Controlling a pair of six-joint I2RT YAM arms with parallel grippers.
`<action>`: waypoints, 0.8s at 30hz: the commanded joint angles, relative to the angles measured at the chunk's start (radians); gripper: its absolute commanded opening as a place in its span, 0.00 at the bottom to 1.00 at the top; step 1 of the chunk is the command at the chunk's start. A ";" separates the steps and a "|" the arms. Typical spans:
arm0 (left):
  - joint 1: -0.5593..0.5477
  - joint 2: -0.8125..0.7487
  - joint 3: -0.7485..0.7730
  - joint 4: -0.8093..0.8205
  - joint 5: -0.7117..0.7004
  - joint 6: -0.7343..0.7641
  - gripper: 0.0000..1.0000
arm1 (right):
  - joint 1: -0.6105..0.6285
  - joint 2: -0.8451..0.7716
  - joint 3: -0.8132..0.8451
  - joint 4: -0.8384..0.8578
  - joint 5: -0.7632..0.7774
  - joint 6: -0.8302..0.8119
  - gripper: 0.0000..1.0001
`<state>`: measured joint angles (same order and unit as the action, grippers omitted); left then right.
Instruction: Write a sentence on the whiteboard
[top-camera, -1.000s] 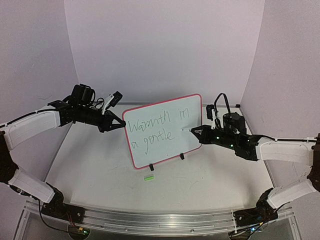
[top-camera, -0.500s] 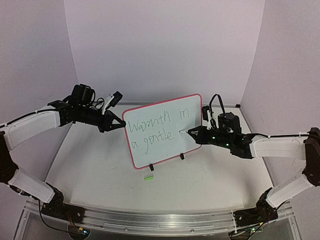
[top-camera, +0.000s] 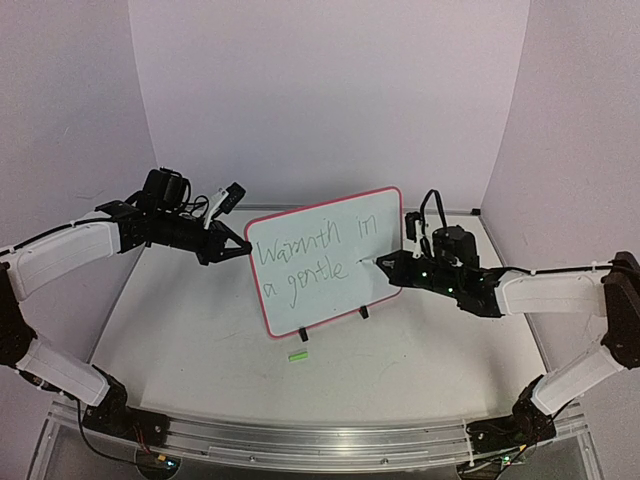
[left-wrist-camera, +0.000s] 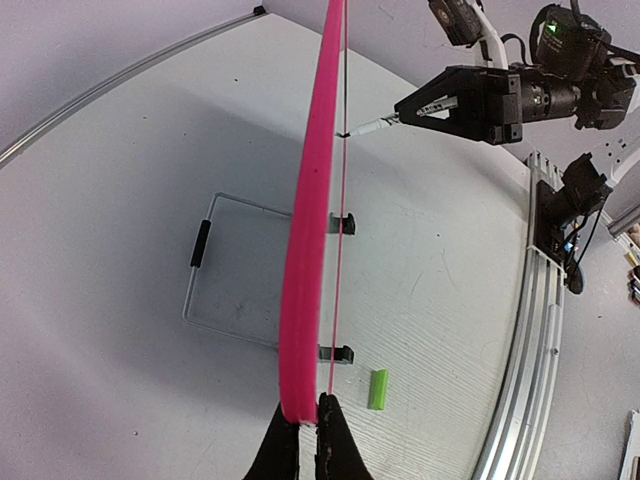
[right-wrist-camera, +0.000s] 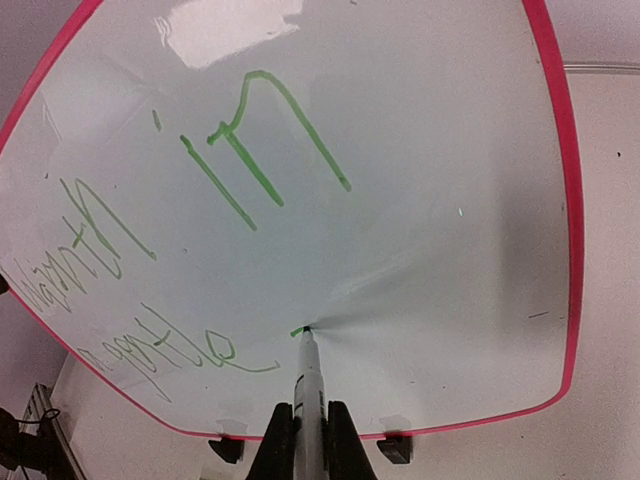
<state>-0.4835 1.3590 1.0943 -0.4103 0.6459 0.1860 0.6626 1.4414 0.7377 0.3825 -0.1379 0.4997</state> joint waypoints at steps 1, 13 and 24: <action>-0.021 0.028 -0.006 -0.125 -0.055 0.051 0.00 | -0.003 -0.033 -0.011 0.053 0.083 0.017 0.00; -0.021 0.026 -0.006 -0.125 -0.054 0.051 0.00 | -0.003 -0.098 -0.024 0.018 0.014 0.017 0.00; -0.023 0.027 -0.007 -0.125 -0.056 0.051 0.00 | -0.003 -0.027 0.051 0.015 -0.023 0.017 0.00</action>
<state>-0.4836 1.3590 1.0943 -0.4114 0.6456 0.1867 0.6617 1.3834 0.7312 0.3794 -0.1525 0.5140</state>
